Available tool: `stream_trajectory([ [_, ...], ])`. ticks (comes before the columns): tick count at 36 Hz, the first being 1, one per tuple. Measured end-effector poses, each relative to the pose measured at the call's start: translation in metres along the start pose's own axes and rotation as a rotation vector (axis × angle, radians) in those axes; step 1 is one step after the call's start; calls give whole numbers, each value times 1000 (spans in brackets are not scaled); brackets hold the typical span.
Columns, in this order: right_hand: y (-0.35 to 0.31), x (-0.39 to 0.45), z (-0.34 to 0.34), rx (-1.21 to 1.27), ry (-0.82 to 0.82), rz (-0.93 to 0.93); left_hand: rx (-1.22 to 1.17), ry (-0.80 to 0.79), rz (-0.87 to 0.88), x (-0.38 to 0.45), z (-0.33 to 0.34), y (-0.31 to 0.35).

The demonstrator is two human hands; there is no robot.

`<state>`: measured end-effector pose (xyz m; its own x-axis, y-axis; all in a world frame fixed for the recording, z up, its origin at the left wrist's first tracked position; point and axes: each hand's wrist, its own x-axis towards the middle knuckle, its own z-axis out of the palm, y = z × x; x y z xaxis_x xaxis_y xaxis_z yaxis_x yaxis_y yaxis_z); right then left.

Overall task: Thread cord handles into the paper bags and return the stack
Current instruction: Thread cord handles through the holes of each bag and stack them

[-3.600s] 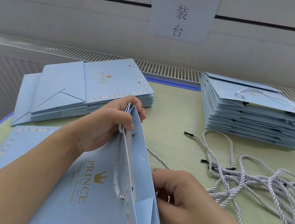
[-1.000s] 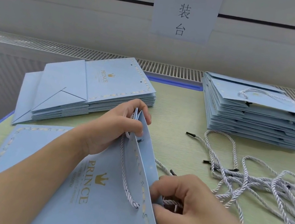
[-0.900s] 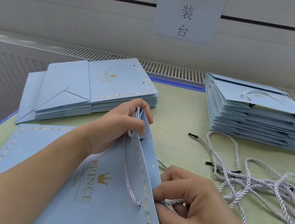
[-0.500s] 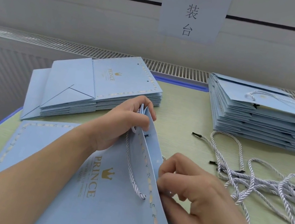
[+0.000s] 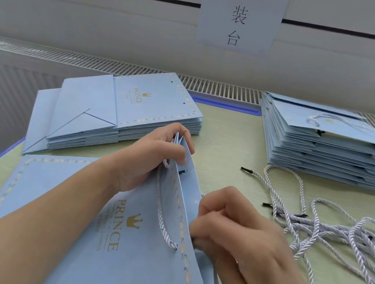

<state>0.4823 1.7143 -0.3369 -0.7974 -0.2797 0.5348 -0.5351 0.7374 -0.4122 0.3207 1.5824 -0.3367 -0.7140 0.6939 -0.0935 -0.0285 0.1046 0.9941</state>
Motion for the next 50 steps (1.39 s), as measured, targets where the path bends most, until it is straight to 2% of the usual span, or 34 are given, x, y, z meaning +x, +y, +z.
stream_trajectory([
  [3, 2, 1, -6, -41, -20, -90, -7, -15, 2, 0, 0, 0],
  [8, 5, 2, -11, 446, -95, 131, -25, -20, 2, 1, 1, 1],
  [10, 7, 3, -11, 542, -148, 188, -11, -14, 6, 1, 2, 0],
  [17, 11, 3, -21, 429, -294, 160, 6, -7, 11, 1, 3, -1],
  [21, 16, 4, -29, 483, -311, 253, -16, -30, 13, 1, 1, -2],
  [25, 23, 3, -44, 407, -305, 306, -48, -48, 21, -1, 0, -1],
  [28, 28, 2, -56, 396, -424, 345, -51, -48, 17, -1, 0, 0],
  [31, 35, 1, -56, 273, -495, 356, -34, -53, 21, -1, 1, -1],
  [35, 41, 2, -50, -13, -447, 384, 12, -71, 13, 0, 3, -2],
  [40, 48, 1, -42, -296, -296, 332, 133, -55, 20, 1, 3, -7],
  [44, 48, -2, -41, -393, -158, 258, 252, -27, 34, 2, 6, -7],
  [50, 41, 1, -46, -337, 42, 200, 327, 33, 77, 2, 7, -8],
])
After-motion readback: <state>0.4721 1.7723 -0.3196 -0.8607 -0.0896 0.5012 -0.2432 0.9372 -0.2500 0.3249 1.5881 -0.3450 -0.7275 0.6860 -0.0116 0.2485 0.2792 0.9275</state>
